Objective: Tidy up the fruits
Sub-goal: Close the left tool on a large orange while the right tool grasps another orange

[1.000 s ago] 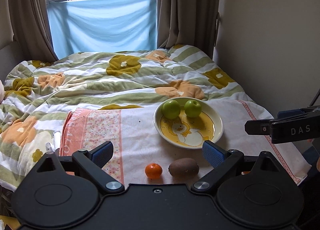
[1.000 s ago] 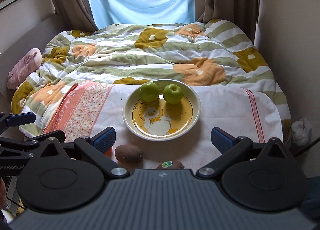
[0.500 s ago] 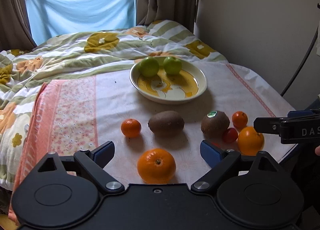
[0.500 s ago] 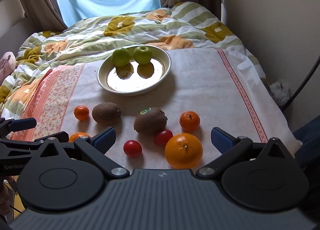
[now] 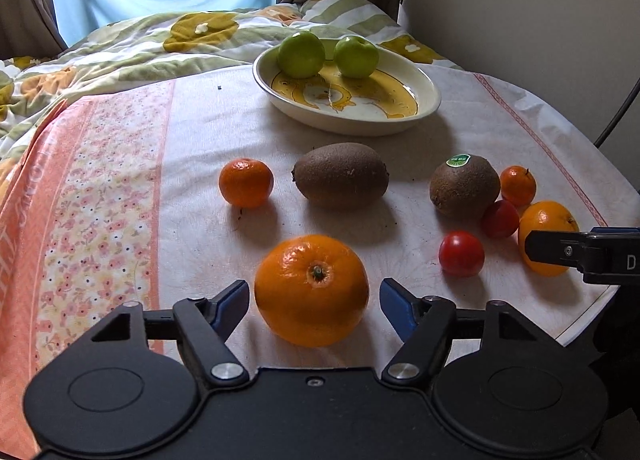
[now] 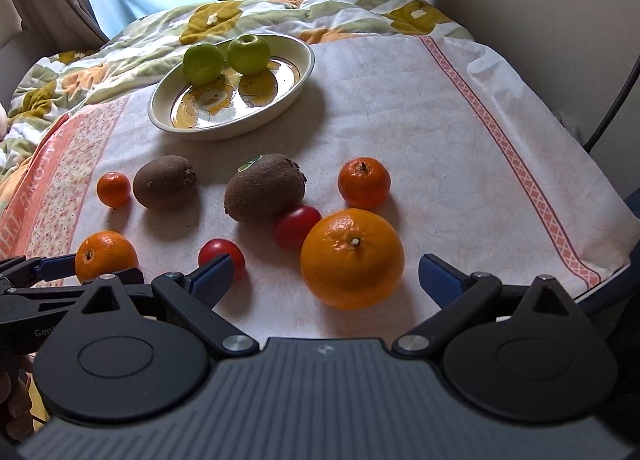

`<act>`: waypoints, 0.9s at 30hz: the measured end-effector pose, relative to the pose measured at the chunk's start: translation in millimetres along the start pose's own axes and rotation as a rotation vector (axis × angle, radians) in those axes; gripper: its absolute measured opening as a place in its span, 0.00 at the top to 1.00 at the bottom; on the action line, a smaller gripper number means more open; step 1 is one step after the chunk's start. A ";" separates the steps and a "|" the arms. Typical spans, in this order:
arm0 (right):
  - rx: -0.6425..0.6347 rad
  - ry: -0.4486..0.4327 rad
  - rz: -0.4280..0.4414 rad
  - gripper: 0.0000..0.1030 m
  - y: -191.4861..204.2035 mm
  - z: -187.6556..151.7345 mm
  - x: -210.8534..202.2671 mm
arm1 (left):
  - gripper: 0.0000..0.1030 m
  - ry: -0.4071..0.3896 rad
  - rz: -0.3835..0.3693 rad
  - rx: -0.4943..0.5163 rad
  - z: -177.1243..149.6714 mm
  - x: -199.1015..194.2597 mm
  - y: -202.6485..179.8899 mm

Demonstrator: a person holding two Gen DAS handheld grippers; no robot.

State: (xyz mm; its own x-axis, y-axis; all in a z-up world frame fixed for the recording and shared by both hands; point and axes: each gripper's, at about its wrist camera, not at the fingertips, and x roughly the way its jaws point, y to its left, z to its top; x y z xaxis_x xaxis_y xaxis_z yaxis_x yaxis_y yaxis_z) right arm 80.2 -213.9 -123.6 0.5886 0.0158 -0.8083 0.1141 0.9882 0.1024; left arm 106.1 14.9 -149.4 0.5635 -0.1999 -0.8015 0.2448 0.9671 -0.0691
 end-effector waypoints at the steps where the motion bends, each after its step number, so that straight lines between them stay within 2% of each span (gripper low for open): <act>1: 0.000 0.002 -0.001 0.00 -0.6 0.0 1.6 | 0.33 0.002 0.001 0.002 -0.9 1.3 -0.9; 3: -0.004 0.004 -0.005 0.00 -1.2 0.5 5.1 | 0.37 0.005 0.018 0.010 -2.0 3.5 -1.8; 12: 0.006 0.017 -0.019 0.01 -7.6 3.6 15.8 | 0.37 -0.001 0.019 -0.019 -3.4 1.9 -1.3; 18: 0.015 0.037 -0.007 0.14 -12.6 2.9 22.4 | 0.37 -0.004 0.025 -0.028 -6.7 -2.2 -2.8; 21: 0.013 0.046 -0.005 0.23 -14.0 2.1 24.0 | 0.38 -0.005 0.025 -0.033 -8.8 -5.1 -3.6; 27: 0.008 0.049 0.007 0.24 -15.7 2.5 23.1 | 0.38 -0.012 0.026 -0.040 -10.1 -12.2 -4.6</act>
State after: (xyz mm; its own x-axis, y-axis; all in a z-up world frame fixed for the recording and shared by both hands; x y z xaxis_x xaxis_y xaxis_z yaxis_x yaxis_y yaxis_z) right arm 94.0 -229.4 -142.4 0.5496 0.0301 -0.8349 0.1163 0.9869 0.1122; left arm 90.1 14.5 -145.3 0.5788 -0.1764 -0.7962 0.1987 0.9774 -0.0721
